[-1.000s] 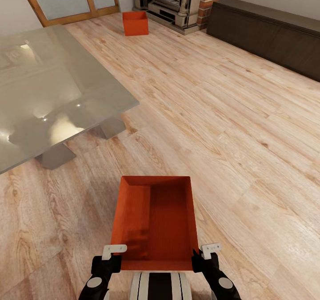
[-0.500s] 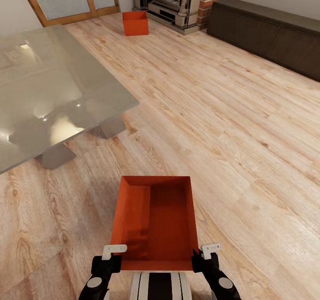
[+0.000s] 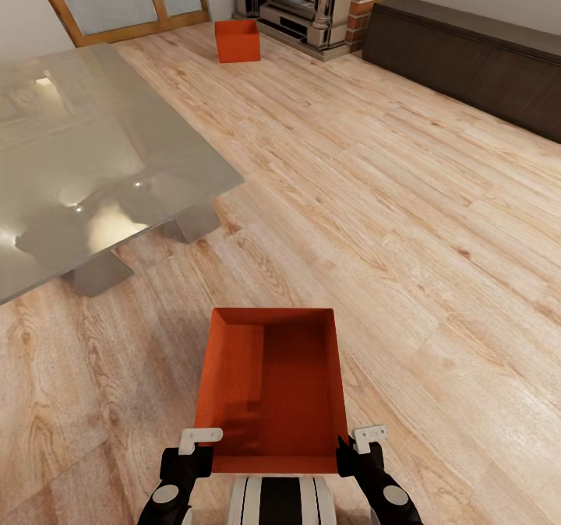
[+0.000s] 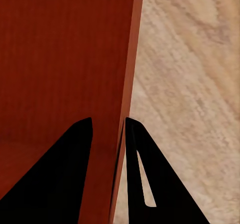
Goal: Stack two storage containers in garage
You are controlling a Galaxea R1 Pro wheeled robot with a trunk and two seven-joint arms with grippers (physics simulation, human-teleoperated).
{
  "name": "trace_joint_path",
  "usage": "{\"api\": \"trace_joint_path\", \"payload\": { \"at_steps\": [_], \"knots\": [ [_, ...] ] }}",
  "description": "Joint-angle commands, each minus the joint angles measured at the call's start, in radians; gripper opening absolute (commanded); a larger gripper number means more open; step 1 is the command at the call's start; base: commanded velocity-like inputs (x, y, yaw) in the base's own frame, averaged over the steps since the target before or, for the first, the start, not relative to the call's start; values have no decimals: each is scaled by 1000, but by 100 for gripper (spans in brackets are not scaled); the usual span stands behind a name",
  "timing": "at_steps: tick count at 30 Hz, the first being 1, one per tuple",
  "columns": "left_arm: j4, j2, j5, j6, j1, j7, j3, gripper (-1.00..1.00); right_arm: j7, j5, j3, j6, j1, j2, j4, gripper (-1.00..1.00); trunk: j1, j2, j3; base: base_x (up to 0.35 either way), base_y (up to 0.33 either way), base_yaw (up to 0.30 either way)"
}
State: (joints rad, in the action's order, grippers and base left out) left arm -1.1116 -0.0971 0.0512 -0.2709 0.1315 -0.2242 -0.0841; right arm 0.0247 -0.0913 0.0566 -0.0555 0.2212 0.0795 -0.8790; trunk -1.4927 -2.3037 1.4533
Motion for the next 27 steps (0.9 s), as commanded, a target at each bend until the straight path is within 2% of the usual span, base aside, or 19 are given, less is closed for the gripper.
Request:
{"api": "trace_joint_path", "payload": {
  "at_steps": [1, 17, 27],
  "knots": [
    [1, 1, 2, -8, -1, -10, -3, -100, 5, -8, 0, -6, 0, 0, -3, -100, 0, 0, 1, 0, 0, 0],
    [1, 0, -1, -9, -1, -8, -3, -100, 5, -8, 0, -6, 0, 0, -4, -100, 0, 0, -2, 0, 0, 0],
    [0, 0, -1, -13, 0, -7, -3, -100, 5, -8, 0, -6, 0, 0, -5, -100, 38, 70, -42, 0, 0, -21]
  ]
}}
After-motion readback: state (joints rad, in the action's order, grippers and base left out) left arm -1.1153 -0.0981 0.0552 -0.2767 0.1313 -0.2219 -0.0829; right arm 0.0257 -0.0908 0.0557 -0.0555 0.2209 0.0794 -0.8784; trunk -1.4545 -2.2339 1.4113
